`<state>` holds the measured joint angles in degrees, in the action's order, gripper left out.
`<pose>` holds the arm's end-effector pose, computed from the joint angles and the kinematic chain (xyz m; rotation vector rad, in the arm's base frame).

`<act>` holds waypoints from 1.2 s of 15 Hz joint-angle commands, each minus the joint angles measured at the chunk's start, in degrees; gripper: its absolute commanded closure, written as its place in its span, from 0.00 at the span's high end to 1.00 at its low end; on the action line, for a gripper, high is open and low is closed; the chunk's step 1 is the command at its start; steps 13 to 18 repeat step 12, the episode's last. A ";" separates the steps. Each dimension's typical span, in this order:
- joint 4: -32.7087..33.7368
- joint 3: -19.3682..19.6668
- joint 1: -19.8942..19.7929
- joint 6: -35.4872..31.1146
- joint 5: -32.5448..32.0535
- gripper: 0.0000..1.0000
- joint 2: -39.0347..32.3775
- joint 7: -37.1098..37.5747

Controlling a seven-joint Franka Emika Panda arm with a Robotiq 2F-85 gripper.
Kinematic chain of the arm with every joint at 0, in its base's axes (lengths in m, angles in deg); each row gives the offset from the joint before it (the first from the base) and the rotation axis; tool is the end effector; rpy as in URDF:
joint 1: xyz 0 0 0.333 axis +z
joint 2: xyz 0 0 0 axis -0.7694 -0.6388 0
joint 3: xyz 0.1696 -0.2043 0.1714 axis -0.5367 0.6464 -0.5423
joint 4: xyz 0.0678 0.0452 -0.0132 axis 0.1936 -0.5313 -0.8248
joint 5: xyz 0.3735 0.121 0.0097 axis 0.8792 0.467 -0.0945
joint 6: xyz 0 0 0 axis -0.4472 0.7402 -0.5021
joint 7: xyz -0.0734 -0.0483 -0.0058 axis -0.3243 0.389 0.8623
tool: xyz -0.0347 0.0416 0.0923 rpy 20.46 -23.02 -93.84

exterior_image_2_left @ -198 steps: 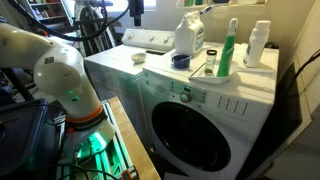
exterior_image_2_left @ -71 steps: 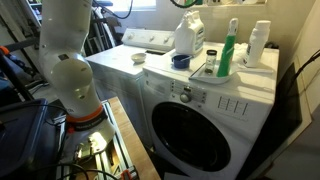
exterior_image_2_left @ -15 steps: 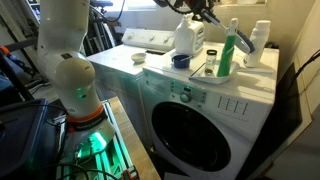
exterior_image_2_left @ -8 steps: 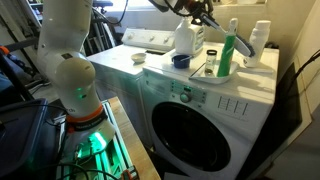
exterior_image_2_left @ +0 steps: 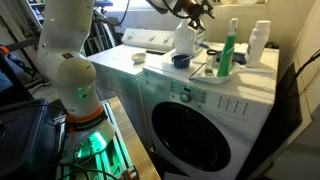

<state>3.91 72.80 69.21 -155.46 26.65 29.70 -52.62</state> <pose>0.6384 0.1644 0.4620 2.0032 0.3778 -0.2338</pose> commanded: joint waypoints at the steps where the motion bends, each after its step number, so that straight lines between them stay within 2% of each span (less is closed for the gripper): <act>1: 2.91 -0.46 0.01 2.18 -0.37 0.98 -1.14 -0.77; 5: 6.05 -0.35 -0.09 1.95 -0.04 1.00 -1.07 -0.88; 9: 13.79 -1.50 -2.07 1.27 10.85 0.99 -1.69 -0.82; 10: 9.71 -0.29 -0.47 0.57 6.77 1.00 -0.59 -0.15; 18: 10.89 -0.22 -0.40 0.60 7.18 1.00 -0.56 -0.30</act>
